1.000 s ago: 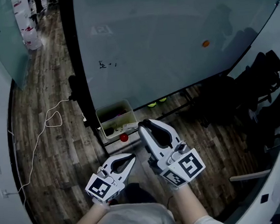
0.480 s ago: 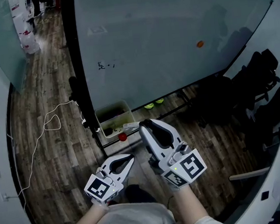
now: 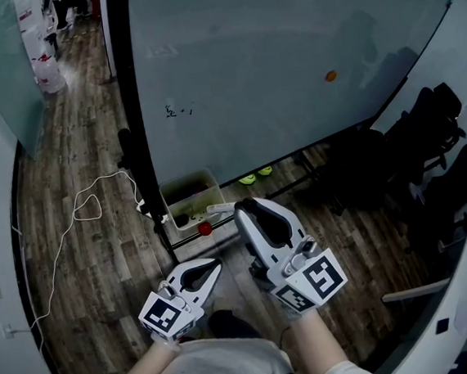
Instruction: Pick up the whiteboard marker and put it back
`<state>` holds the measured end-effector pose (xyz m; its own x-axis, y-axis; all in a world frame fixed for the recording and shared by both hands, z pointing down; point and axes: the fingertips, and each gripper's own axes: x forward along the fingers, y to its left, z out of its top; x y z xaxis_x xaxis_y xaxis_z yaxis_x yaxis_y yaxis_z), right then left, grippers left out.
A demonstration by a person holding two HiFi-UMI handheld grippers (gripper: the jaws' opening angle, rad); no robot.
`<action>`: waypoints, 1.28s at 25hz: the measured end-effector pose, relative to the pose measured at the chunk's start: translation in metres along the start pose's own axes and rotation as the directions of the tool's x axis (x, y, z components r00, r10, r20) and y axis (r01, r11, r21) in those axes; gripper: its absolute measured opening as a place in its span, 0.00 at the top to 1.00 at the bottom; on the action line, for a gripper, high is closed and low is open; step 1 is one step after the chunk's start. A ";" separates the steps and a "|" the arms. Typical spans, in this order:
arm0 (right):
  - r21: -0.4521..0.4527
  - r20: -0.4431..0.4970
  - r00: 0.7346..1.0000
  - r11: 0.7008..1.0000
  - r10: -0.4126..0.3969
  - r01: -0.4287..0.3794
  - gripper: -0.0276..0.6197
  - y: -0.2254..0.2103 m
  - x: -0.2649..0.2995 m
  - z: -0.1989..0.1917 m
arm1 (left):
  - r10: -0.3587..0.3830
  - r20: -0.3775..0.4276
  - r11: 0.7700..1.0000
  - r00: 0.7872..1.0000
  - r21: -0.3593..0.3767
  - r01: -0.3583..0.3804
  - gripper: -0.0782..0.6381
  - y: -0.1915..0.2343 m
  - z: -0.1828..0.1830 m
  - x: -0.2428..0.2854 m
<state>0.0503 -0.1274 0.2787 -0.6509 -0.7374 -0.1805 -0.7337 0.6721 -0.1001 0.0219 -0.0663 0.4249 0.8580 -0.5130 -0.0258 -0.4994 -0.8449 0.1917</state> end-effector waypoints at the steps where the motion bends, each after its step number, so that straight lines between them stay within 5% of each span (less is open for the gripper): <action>1: 0.000 0.002 1.000 1.000 0.000 0.000 0.83 0.001 0.000 0.001 | 0.001 0.001 1.000 1.000 -0.001 -0.001 0.87 0.000 0.001 0.000; 32: -0.014 0.020 1.000 1.000 -0.021 0.021 0.83 0.005 -0.004 0.013 | -0.021 0.023 1.000 1.000 -0.016 0.021 0.87 0.000 0.002 -0.006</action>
<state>0.0518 -0.1209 0.2661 -0.6312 -0.7498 -0.1982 -0.7500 0.6553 -0.0905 0.0164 -0.0638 0.4228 0.8653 -0.4986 -0.0520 -0.4791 -0.8531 0.2067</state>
